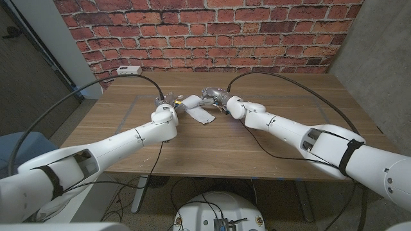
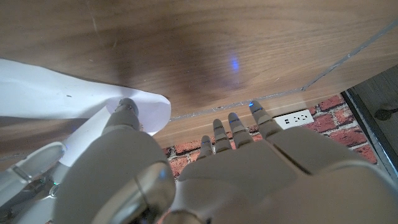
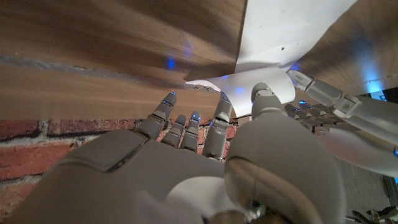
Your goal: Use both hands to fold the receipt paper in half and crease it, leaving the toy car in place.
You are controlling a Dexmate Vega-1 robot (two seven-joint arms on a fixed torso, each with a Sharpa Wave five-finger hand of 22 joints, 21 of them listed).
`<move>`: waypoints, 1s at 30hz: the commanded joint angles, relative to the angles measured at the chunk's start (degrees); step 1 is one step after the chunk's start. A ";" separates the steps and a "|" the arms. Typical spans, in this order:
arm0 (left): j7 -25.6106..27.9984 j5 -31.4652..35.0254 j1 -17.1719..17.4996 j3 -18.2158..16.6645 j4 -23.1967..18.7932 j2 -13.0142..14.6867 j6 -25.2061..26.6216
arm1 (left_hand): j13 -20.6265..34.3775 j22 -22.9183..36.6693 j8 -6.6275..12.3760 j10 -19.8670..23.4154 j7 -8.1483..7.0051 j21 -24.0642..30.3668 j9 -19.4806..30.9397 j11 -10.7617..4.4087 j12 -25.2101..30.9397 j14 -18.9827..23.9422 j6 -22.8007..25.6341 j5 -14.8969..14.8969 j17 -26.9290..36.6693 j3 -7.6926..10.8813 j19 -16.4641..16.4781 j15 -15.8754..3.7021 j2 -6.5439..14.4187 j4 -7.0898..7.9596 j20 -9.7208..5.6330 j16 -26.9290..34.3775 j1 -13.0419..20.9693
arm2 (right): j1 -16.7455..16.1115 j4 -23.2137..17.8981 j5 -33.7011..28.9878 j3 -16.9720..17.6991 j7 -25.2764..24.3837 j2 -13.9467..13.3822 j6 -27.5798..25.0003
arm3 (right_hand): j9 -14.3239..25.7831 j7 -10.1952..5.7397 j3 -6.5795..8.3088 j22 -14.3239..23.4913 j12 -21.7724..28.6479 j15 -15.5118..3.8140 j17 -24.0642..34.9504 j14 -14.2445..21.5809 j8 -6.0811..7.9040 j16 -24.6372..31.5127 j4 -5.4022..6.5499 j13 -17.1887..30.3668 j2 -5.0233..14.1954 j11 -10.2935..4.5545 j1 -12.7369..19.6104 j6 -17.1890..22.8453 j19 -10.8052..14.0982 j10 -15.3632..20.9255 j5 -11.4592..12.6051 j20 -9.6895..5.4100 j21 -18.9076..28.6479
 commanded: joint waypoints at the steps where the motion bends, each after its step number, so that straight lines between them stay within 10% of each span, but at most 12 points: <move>1: 0.18 0.08 -0.42 -0.06 1.24 -0.76 -0.64 | 0.16 0.18 -0.07 -0.55 -0.03 0.16 0.09 -0.25 -0.09 -0.08 0.27 0.40 0.03 -0.20 0.00 -0.17 -0.04 -0.07 -0.33 -0.02 0.52 | 1.64 3.77 17.39 4.65 21.98 0.38 9.41 | -0.09 -1.21 2.23 -0.06 -0.45 0.45 -0.67 0.79 0.43 0.26 -1.41 -0.07 0.86 -1.38 7.24 3.40 1.22 1.39 0.64 0.25 0.28; 6: 0.24 0.02 -0.35 -0.13 1.44 -0.87 -0.84 | 0.17 0.19 -0.19 -0.76 -0.01 0.10 0.10 -0.23 -0.21 -0.22 0.06 0.44 0.05 -0.31 -0.15 -0.06 -0.03 -0.03 -0.40 -0.08 0.48 | -1.55 1.28 17.50 6.05 16.59 -0.28 12.93 | -0.06 1.02 3.86 -0.09 0.80 -1.34 -0.92 5.38 2.42 2.25 -0.47 -0.20 1.63 -2.88 14.94 13.11 5.80 8.33 -0.49 -0.92 1.61; 10: 0.21 0.03 -0.29 -0.10 1.42 -0.91 -0.62 | 0.17 0.19 -0.24 -0.94 -0.05 0.08 0.10 -0.16 -0.32 -0.30 -0.01 0.48 0.06 -0.42 -0.18 -0.01 -0.03 0.03 -0.41 -0.12 0.43 | -2.69 -0.81 20.18 7.51 17.55 -0.30 10.49 | 0.06 5.22 3.49 -0.11 0.75 -1.19 -0.49 5.80 2.51 2.55 0.94 -0.17 1.88 -1.04 14.68 14.58 6.19 9.93 -1.05 -0.73 1.57; 16: 0.18 -0.08 -0.05 -0.18 1.09 -0.71 -0.47 | 0.19 0.20 -0.29 -1.16 -0.07 0.04 0.11 -0.19 -0.47 -0.50 -0.08 0.53 0.07 -0.59 -0.29 -0.06 -0.06 0.08 -0.43 -0.19 0.37 | -4.85 -10.78 24.72 9.69 18.59 -2.11 -3.11 | 0.85 7.32 4.08 -0.02 0.78 -0.30 0.54 9.08 3.02 3.93 2.75 0.00 3.12 2.49 13.73 15.06 6.29 11.84 -1.78 0.87 1.46; 25: 0.42 0.11 0.08 -0.15 0.79 -0.61 -0.52 | 0.20 0.21 -0.29 -1.19 -0.19 -0.03 0.11 -0.18 -0.54 -0.63 0.00 0.61 0.09 -0.85 -0.44 0.00 -0.14 0.14 -0.42 -0.22 0.30 | -3.45 -19.81 27.00 8.35 20.84 -4.37 -19.29 | 3.82 9.01 6.33 0.47 0.44 -3.39 5.08 39.71 5.31 16.33 6.91 0.43 2.68 3.81 9.83 8.85 22.64 18.61 -6.36 4.12 8.45; 30: 0.42 0.21 0.17 -0.12 0.50 -0.48 -0.41 | 0.21 0.21 -0.30 -1.27 -0.17 -0.03 0.11 -0.04 -0.60 -0.71 0.02 0.66 0.10 -0.99 -0.45 0.03 -0.21 0.16 -0.37 -0.24 0.26 | -1.56 -20.28 29.48 7.79 24.28 -4.89 -24.78 | 2.89 9.08 5.24 1.20 -1.04 -2.49 5.96 43.56 2.02 17.66 8.93 0.55 1.90 4.49 6.05 0.09 26.66 17.80 -8.07 5.00 11.13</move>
